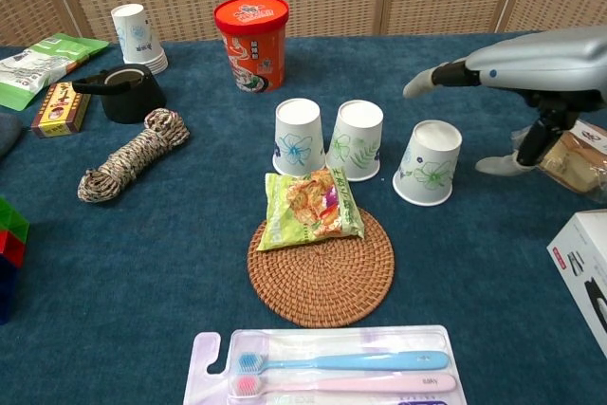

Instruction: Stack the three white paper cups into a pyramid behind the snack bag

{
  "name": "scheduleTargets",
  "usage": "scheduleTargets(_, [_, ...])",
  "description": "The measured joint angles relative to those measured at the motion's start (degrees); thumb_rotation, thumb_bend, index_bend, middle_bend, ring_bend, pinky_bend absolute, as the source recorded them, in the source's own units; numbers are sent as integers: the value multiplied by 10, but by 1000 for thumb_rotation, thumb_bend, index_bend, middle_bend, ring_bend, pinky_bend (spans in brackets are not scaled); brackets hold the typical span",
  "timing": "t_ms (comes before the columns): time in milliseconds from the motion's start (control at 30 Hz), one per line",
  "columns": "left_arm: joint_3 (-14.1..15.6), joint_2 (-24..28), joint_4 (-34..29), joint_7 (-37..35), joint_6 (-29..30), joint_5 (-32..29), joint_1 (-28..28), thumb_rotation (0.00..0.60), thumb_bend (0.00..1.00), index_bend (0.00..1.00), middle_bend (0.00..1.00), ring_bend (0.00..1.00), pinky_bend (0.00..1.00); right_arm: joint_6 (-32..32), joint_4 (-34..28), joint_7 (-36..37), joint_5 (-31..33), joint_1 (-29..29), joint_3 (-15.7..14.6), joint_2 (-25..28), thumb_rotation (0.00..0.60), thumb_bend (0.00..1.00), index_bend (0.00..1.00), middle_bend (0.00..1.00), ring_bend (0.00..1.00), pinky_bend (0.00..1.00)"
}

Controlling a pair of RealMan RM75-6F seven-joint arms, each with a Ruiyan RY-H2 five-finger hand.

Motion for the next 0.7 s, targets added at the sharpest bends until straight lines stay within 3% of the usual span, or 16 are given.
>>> scheduleTargets(367, [1, 0, 16, -20, 8, -1, 18, 600, 452, 74, 0, 0, 191, -11, 50, -12, 61, 63, -9, -38, 600, 394, 0, 0, 0, 71])
scheduleTargets(700, [0, 0, 22, -25, 6, -3, 27, 600, 452, 65, 0, 0, 192, -14, 81, 8, 75, 77, -33, -48, 600, 423, 0, 0, 0, 143])
